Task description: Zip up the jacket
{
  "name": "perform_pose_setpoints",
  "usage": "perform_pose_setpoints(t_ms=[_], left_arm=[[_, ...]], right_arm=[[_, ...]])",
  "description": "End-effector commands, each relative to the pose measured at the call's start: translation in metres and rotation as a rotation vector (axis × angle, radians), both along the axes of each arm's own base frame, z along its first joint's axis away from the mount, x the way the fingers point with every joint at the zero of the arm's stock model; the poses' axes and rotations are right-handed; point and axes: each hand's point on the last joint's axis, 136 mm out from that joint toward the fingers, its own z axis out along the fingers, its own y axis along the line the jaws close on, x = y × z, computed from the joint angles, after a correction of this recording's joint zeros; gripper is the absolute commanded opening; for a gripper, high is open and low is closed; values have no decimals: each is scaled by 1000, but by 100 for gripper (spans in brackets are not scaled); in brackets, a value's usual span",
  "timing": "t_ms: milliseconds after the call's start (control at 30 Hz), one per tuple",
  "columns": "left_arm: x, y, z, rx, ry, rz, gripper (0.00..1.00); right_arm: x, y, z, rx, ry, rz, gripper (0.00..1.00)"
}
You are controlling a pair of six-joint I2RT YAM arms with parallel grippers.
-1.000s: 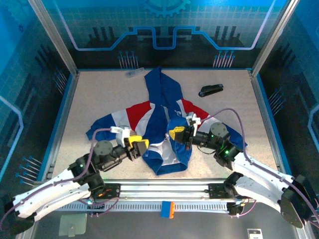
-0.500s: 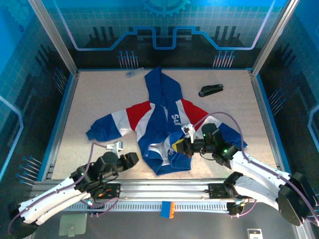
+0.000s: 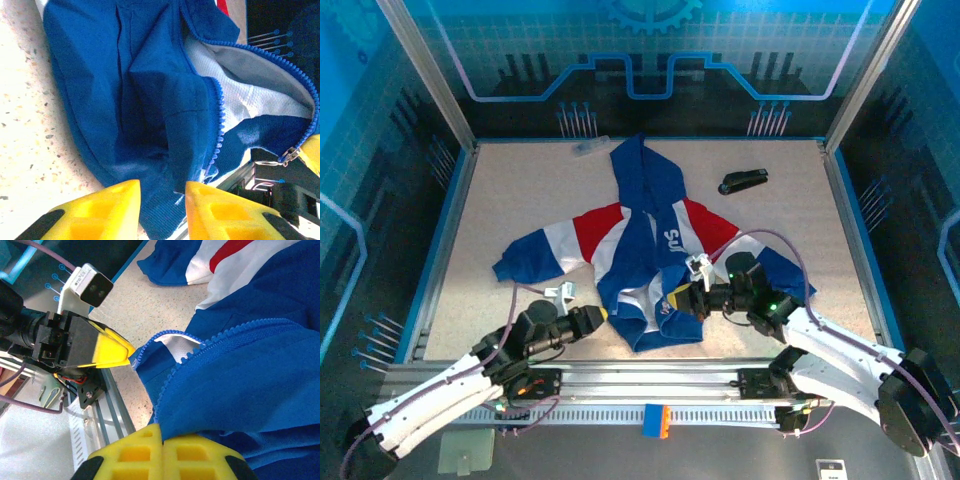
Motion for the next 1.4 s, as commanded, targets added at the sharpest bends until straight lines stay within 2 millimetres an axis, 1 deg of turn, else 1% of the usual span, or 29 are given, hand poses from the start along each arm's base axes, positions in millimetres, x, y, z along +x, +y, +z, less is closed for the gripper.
perform_pose_setpoints(t_ms=[0, 167, 367, 767, 867, 933, 1233, 1367], left_arm=[[-3, -16, 16, -94, -16, -83, 28], [4, -18, 17, -127, -9, -81, 28], [9, -15, 19, -148, -5, -83, 28], [6, -13, 8, -135, 36, -104, 38], [8, -16, 13, -147, 18, -114, 38], [8, -19, 15, -150, 17, -130, 35], [14, -30, 17, -139, 30, -175, 29], [16, -32, 19, -145, 22, -178, 24]], right_arm=[[2, 3, 3, 19, 3, 0, 0], [4, 8, 4, 26, 13, 9, 0], [5, 10, 5, 26, 7, 12, 0], [6, 15, 7, 33, 12, 18, 0], [6, 16, 8, 34, 11, 20, 0], [6, 16, 7, 32, 12, 19, 0], [6, 20, 8, 32, 11, 28, 0], [6, 19, 8, 30, 12, 24, 0]])
